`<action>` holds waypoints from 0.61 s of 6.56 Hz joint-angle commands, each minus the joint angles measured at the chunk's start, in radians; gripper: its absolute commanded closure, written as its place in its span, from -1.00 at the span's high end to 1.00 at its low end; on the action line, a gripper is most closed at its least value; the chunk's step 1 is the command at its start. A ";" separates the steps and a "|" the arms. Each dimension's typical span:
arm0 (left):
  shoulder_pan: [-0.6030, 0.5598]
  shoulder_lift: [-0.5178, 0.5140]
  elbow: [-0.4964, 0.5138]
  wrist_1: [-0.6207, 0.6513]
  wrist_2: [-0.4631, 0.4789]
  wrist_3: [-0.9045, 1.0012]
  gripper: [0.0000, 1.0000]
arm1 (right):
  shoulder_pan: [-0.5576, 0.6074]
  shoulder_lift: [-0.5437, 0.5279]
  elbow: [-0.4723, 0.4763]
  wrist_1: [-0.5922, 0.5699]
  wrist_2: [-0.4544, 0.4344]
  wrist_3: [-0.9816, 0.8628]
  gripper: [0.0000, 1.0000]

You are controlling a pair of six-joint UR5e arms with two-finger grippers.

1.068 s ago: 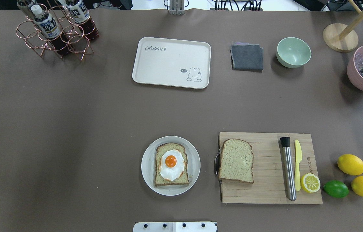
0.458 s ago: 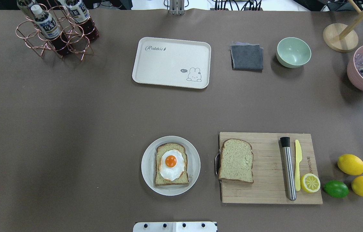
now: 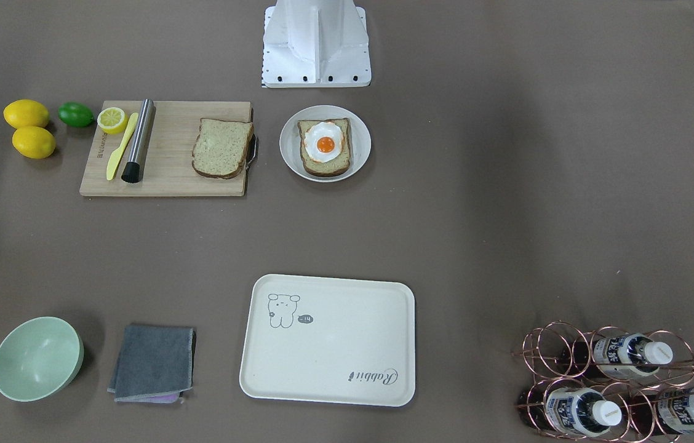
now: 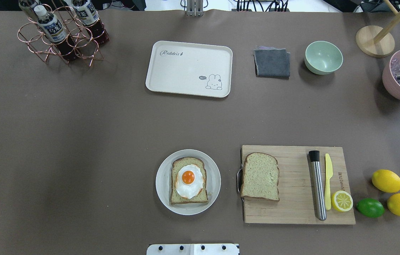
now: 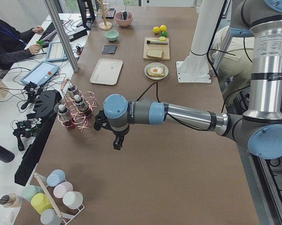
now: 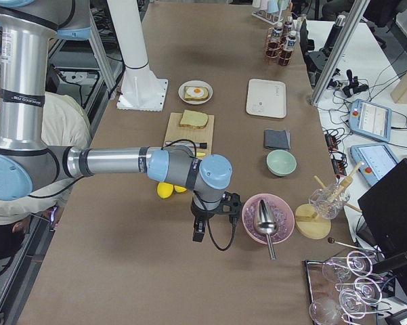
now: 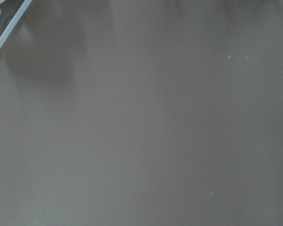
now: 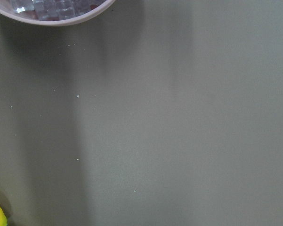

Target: Make sandwich and place on tray

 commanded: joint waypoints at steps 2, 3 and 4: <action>0.005 -0.013 -0.051 -0.208 -0.008 -0.136 0.96 | 0.000 0.024 0.003 0.002 0.022 0.005 1.00; 0.080 -0.072 -0.038 -0.305 -0.007 -0.246 0.96 | 0.000 0.031 0.002 0.072 0.063 0.006 1.00; 0.112 -0.081 -0.038 -0.338 -0.008 -0.299 0.96 | 0.000 0.028 -0.004 0.189 0.066 0.008 1.00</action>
